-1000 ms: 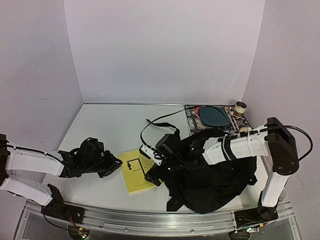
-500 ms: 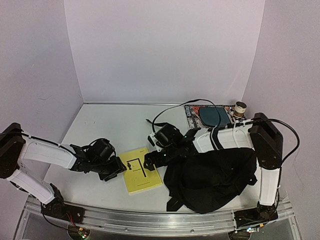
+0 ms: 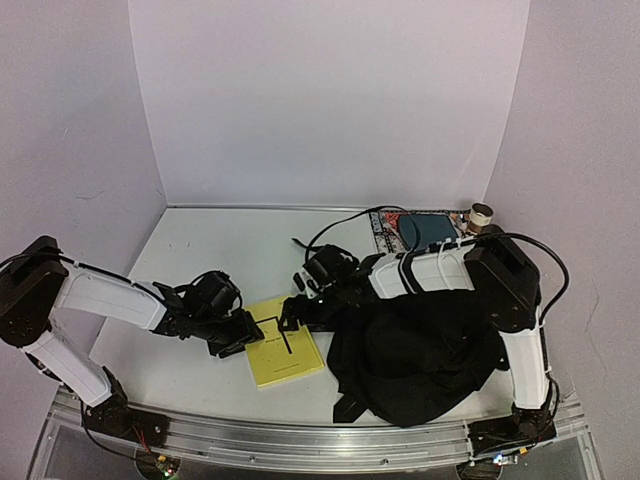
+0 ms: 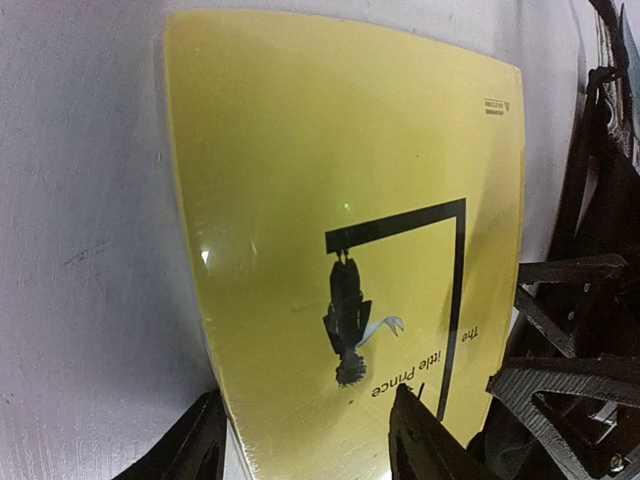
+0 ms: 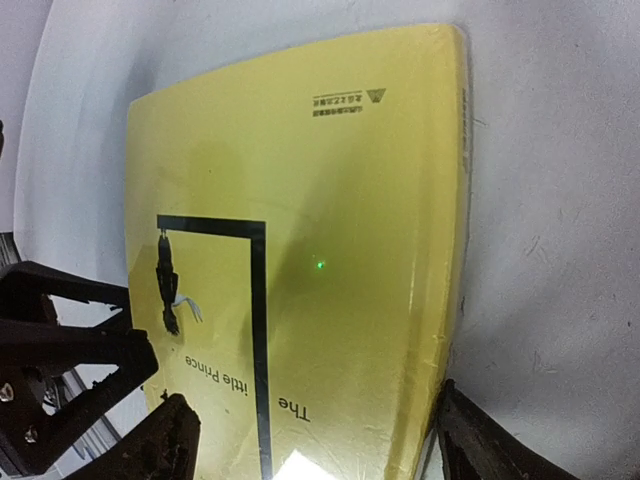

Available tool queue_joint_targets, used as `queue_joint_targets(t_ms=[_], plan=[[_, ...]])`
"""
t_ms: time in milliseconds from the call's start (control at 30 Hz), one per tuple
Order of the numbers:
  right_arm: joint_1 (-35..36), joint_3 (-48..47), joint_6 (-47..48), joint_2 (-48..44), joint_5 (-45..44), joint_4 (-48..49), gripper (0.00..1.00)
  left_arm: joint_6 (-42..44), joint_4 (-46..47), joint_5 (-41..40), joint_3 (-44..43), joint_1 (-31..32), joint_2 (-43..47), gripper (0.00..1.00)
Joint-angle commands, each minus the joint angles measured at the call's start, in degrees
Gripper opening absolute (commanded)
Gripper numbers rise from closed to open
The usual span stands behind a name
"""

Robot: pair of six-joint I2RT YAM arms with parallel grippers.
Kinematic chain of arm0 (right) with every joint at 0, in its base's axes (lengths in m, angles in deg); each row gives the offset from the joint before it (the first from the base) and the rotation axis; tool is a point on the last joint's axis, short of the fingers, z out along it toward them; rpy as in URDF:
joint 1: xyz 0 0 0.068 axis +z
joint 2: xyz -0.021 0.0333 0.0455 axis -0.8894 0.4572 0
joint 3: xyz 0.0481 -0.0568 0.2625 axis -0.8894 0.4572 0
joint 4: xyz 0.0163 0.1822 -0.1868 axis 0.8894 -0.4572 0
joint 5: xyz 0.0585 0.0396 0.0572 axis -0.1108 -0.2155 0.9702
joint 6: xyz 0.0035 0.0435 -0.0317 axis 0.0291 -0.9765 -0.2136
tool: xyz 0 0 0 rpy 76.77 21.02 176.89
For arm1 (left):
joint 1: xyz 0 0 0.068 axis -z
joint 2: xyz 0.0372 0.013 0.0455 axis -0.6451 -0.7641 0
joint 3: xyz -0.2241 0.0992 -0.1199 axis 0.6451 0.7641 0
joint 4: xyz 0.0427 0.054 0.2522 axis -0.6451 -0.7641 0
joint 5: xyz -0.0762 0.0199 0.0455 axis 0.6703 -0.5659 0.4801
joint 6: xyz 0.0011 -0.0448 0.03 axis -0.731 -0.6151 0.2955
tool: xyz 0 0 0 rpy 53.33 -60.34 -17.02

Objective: Pack the student bag
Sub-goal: Pick up the book from the center of the board.

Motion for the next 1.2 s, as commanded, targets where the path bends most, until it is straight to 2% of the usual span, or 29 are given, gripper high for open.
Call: queue_joint_targets(t_ms=[0, 100, 233, 400, 700, 967, 1167], plan=[[0.37, 0.58, -4.10, 4.13, 12.39, 2.94, 0.76, -0.42, 7.73, 5.68, 2.28, 0.20, -2.93, 0.55], [0.27, 1.12, -6.16, 2.44, 17.63, 8.24, 0.70, -2.50, 13.65, 7.46, 4.24, 0.20, -2.98, 0.54], [0.32, 1.71, -8.43, -1.42, 23.44, 15.28, 0.61, -2.31, 13.98, 6.82, 4.03, 0.21, -2.77, 0.53], [0.27, 2.10, -8.28, -6.21, 26.87, 17.82, 0.52, -1.90, 13.98, 5.32, 4.07, 0.17, -1.42, 0.54], [0.31, 6.16, -8.49, -8.64, 27.91, 19.13, 0.31, -2.07, 14.32, 3.29, 5.08, 0.22, 0.76, 0.54], [0.26, 8.01, -9.51, -9.62, 27.56, 21.36, 0.24, -1.98, 15.30, 2.27, 6.07, 0.16, 3.22, 0.55], [0.13, 8.62, -10.48, -9.81, 26.37, 21.52, 0.01, -2.14, 15.39, 0.82, 7.95, 0.21, 5.94, 0.57]])
